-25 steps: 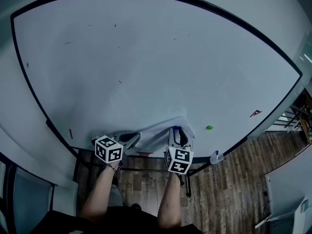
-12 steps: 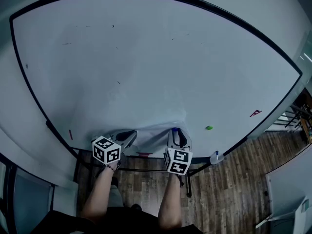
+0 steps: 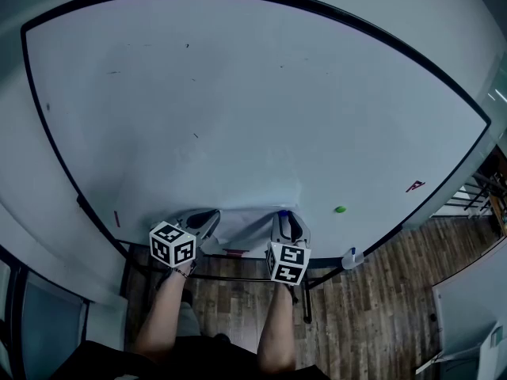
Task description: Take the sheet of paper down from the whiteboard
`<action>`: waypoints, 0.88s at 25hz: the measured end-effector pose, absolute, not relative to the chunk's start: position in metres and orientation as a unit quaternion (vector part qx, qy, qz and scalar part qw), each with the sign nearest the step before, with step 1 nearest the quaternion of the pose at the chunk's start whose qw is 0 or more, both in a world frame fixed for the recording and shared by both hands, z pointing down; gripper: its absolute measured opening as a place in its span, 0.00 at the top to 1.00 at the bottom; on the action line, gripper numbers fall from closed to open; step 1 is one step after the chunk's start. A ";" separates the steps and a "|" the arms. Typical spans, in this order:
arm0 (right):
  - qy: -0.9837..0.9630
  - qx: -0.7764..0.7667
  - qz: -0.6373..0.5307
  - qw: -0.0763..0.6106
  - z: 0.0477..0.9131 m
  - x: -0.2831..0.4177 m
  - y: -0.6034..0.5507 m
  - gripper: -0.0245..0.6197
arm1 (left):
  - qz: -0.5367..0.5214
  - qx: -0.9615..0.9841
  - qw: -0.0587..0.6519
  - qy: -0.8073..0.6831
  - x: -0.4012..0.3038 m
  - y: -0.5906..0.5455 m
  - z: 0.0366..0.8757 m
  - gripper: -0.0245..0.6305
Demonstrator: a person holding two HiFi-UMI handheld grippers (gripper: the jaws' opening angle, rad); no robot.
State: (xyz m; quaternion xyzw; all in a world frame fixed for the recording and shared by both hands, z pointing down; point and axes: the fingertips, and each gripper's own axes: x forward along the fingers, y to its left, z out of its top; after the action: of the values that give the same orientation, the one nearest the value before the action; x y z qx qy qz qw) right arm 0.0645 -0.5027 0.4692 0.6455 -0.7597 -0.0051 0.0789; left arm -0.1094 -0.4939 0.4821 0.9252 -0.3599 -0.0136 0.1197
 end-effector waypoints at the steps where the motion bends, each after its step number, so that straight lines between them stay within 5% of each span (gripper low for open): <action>1: -0.760 0.645 -0.005 0.080 0.470 0.064 -0.502 0.75 | -0.014 0.925 0.119 -0.361 -0.110 -0.493 0.481 0.93; 22: -0.765 0.637 -0.001 0.092 0.479 0.064 -0.502 0.75 | -0.027 0.911 0.129 -0.392 -0.136 -0.490 0.482 0.93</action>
State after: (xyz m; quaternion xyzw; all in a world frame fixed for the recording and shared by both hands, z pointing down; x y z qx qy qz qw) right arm 0.0641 -0.5024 0.4795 0.6375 -0.7649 -0.0009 0.0921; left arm -0.1356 -0.4903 0.4822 0.9106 -0.3918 -0.0268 0.1286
